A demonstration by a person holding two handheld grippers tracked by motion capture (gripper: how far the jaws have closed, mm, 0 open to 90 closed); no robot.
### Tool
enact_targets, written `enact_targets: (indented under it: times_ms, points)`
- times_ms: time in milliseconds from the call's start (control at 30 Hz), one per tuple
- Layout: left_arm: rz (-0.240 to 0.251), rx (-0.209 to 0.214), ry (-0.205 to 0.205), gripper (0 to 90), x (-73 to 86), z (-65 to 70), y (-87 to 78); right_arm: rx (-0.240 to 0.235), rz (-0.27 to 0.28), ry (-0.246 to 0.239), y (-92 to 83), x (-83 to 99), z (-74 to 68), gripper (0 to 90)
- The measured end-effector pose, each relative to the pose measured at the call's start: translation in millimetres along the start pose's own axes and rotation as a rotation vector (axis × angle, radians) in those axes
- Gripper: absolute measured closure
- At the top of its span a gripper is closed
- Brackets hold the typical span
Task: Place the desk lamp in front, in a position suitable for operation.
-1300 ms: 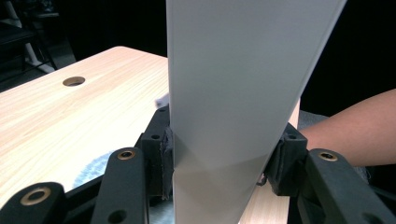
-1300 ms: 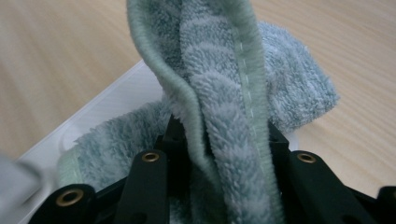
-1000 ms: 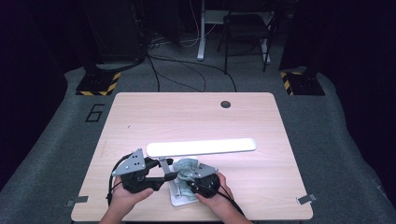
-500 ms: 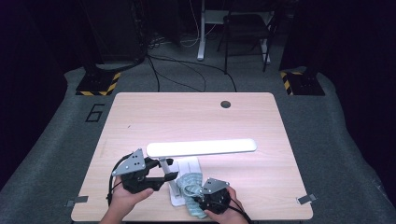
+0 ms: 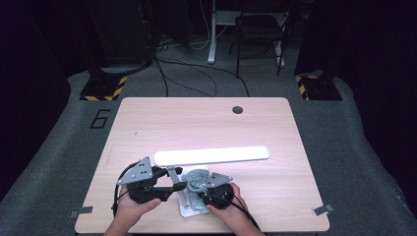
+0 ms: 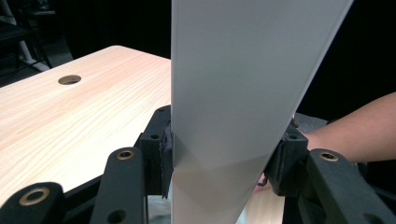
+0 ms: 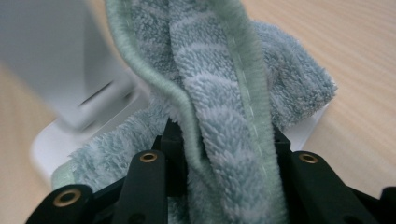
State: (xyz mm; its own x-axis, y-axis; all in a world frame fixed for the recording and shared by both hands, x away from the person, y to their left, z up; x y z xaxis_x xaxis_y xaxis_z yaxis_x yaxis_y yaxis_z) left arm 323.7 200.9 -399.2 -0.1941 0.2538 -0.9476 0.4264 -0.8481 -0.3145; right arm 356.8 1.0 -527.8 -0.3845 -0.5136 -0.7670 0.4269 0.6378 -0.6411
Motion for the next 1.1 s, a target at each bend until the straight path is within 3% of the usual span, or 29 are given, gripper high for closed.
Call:
enact_targets:
  times_ms: [200,700,767,833,933,1100]
  points:
    - [0.000,-0.001,0.003,51.5,0.4,-0.2,-0.7,0.041,0.024,0.008,18.6,-14.8,22.5,62.8]
    - [-0.005,0.002,0.011,51.7,0.5,-0.2,-1.8,0.127,0.008,0.062,43.1,-39.3,45.0,62.8]
    - [-0.007,0.001,0.009,51.7,0.4,-0.6,-2.5,0.138,0.001,0.091,44.2,-40.6,46.7,63.3]
    - [-0.014,0.000,0.010,51.8,0.3,-1.5,-4.0,0.161,-0.010,0.080,44.1,-40.4,51.5,63.5]
    - [-0.001,0.004,0.008,51.8,1.2,-3.5,-5.3,0.136,0.001,0.148,40.4,-37.0,57.9,64.0]
    - [0.000,0.026,0.008,51.8,1.6,-4.4,-7.0,0.138,0.027,0.140,29.4,-24.6,55.9,64.4]
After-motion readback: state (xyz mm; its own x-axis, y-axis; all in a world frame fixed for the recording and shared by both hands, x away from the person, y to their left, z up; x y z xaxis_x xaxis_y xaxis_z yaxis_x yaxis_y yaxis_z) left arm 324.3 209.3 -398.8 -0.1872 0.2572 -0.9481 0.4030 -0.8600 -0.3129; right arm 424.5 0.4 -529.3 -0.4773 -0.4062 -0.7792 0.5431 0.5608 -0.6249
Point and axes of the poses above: each handheld gripper's, and its own axes: y roughly forward along the jaws, x roughly out of its underside, z roughly to its right, the point moved 3 cm from there along y, roughly forward along the jaws, and after that the axes turned 3 degrees about -x, right-handed, at the moved point
